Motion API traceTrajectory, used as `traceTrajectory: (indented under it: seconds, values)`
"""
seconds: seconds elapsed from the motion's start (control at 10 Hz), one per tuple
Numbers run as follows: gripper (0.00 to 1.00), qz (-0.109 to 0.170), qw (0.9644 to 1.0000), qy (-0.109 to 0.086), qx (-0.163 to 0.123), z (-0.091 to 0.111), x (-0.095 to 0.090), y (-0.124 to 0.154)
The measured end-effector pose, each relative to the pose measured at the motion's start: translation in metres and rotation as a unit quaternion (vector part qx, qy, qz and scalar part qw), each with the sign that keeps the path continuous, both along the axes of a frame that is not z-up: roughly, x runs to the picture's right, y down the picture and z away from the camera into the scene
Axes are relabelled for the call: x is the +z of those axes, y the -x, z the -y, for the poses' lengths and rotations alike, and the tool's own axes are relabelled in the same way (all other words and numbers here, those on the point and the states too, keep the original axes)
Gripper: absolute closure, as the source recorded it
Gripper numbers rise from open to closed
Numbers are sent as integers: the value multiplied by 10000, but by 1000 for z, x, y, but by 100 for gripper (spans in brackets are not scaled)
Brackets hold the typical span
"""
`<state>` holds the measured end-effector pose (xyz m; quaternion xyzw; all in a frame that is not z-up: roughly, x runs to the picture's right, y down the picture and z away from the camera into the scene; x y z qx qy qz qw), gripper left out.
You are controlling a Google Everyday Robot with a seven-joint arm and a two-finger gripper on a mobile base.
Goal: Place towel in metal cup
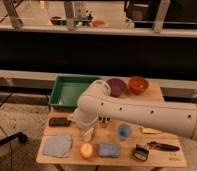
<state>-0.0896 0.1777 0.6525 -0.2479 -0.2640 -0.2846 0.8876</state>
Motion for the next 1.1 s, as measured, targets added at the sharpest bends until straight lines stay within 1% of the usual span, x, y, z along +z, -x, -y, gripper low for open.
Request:
traceTrajectory:
  seconds: [0.3,0.4,0.6,0.7,1.0,1.1]
  values:
    - [20,-6,10000,0,-2,0,0,-1]
    - [20,26,9999,56,-86,-4,2,2]
    - [20,123,9994,135,-296,-15,13,21]
    - [20,207,9986,197,-444,-23,21,41]
    - [20,418,9954,357,-781,-46,40,76]
    - [20,496,9941,389,-880,-51,42,86]
